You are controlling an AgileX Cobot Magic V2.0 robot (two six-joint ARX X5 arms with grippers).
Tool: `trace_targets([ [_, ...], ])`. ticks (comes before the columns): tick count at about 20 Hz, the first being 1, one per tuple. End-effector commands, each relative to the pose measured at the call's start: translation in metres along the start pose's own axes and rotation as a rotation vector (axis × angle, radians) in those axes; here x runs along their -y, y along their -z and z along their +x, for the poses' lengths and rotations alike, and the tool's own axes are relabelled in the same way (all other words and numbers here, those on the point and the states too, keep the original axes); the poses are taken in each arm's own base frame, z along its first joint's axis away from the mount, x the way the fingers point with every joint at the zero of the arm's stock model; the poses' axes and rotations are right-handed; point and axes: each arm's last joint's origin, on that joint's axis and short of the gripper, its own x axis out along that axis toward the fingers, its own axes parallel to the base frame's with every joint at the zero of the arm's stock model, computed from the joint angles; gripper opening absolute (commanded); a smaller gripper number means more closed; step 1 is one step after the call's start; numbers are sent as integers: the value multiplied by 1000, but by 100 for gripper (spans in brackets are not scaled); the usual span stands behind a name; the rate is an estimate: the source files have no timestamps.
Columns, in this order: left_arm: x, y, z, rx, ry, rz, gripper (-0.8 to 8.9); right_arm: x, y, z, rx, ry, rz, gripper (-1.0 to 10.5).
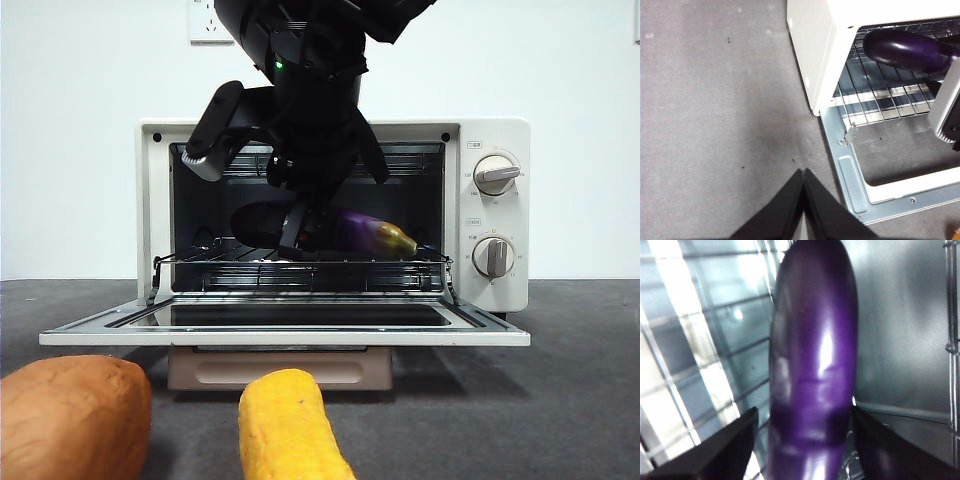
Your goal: Take the eggplant from the table,put the eggplant in the oven
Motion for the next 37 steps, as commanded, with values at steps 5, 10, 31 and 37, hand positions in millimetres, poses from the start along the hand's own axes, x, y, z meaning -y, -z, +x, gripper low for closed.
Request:
trace_targets([
  [5, 0, -3, 1, 15, 3, 3, 7, -10, -13, -6, 6, 41, 24, 310],
  [10, 0, -5, 14, -32, 1, 9, 7, -23, -24, -21, 43, 38, 10, 310],
  [31, -42, 42, 148, -342, 313, -269, 6, 103, 69, -229, 195, -123, 529, 4],
  [37, -44, 58, 174, -455, 371, -315, 6, 127, 107, -270, 307, -116, 693, 4],
])
